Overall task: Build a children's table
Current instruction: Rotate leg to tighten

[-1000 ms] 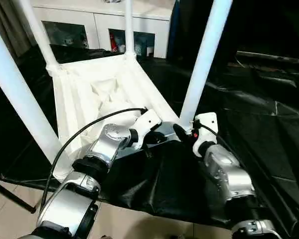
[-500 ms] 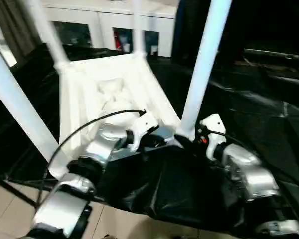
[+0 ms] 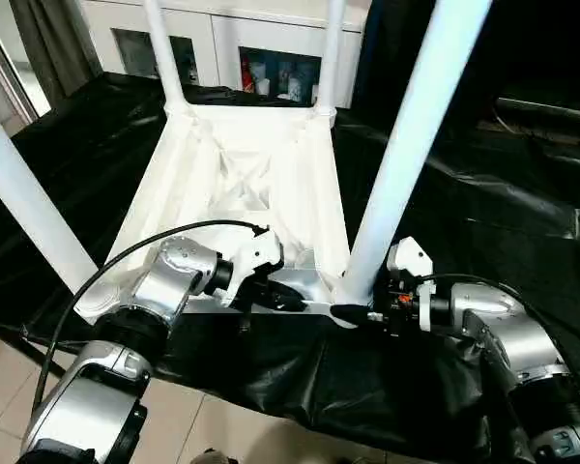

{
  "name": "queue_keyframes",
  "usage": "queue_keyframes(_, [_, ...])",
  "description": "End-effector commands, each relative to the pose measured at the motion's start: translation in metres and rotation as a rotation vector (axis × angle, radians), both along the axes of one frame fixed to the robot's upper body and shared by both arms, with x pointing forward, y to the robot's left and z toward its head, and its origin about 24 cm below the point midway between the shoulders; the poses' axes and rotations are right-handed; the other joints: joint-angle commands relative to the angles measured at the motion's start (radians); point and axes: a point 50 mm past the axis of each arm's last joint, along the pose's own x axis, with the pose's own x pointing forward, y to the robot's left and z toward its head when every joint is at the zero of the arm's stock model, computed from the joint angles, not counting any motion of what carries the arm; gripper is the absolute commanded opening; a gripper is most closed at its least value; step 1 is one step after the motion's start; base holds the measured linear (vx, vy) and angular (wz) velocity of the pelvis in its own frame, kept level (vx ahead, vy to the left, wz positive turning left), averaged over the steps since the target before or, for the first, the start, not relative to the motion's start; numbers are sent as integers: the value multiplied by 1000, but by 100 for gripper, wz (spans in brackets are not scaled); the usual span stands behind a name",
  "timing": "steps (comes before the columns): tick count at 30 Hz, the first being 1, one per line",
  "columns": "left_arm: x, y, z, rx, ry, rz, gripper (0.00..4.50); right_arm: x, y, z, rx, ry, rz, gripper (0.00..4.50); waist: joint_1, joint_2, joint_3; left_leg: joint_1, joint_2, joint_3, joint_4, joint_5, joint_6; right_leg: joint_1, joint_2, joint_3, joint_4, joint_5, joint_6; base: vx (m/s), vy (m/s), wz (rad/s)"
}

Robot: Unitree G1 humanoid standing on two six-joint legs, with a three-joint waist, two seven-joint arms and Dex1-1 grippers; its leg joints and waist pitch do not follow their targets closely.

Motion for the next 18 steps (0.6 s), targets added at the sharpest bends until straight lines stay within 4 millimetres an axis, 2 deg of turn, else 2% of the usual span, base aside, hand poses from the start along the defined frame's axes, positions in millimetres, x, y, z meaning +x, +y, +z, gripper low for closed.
queue_keyframes(1, [0, -3, -1, -16, 5, 7, 0, 0, 2, 0, 0, 4, 6, 297, 4, -10, -56, 11, 25, -5, -61, -218, 66, 48, -46, 35, -54, -214, -237, 0, 0, 0])
queue_keyframes(2, [0, -4, -1, -20, 4, 8, 0, 0, 3, -1, 5, 4, 5, 292, 2, -12, -57, 10, 25, -5, -61, -218, 62, 49, -45, 34, -54, -214, -233, 0, 0, 0])
queue_keyframes(4, [-1, -7, -2, -30, 9, 5, 0, -2, 4, -2, 18, 10, 0, 283, 0, -4, -57, 11, 25, -6, -61, -219, 59, 48, -43, 34, -54, -205, -235, 0, 0, 0])
queue_keyframes(5, [-2, -9, -2, -35, 10, 4, 0, -3, 4, -3, 24, 12, -4, 277, -1, -7, -57, 11, 25, -5, -60, -220, 59, 49, -42, 34, -55, -199, -237, 0, 0, 0])
queue_keyframes(6, [-1, -11, -2, -45, 6, 19, 0, -4, 4, -3, 35, 15, -27, 277, -1, -2, -58, 12, 25, -5, -60, -221, 59, 48, -42, 34, -54, -190, -241, 0, 0, 0])
queue_keyframes(9, [4, -19, -3, -59, -27, 93, 0, -1, 6, -11, 39, 14, -158, 275, -4, -7, -57, 11, 24, -5, -60, -226, 57, 49, -41, 35, -55, -186, -242, 0, 0, 0])
queue_keyframes(11, [10, -27, -3, -65, -60, 178, 0, 3, 7, -18, 26, 21, -284, 274, -11, -10, -54, 15, 19, -7, -63, -264, 34, 46, -43, 34, -66, -277, -219, 0, 0, 0])
queue_keyframes(13, [12, -30, -4, -65, -69, 210, 0, 3, 9, -21, 19, 20, -316, 274, -15, -12, -53, 12, 18, -9, -64, -271, 28, 47, -44, 34, -70, -320, -200, 0, 0, 0])
queue_keyframes(14, [12, -36, -6, -67, -70, 235, 0, 5, 14, -27, 14, 31, -398, 274, -18, -14, -51, 15, 16, -9, -64, -289, 31, 41, -43, 34, -79, -378, -174, 0, 0, 0])
queue_keyframes(15, [13, -44, -8, -70, -72, 265, 0, 8, 19, -32, 12, 38, -500, 274, -18, -17, -50, 14, 16, -10, -65, -294, 30, 41, -43, 34, -80, -394, -168, 0, 0, 0])
queue_keyframes(16, [13, -49, -9, -72, -74, 285, 0, 10, 23, -35, 10, 45, -570, 274, -22, -11, -47, 16, 15, -11, -68, -307, 16, 34, -44, 34, -84, -436, -153, 0, 0, 0])
queue_keyframes(18, [12, -67, -10, -88, -82, 320, 0, 16, 37, -40, 29, 76, -726, 273, -33, -16, -49, 13, 14, -19, -72, -328, -2, 38, -45, 29, -88, -498, -125, 0, 0, 0])
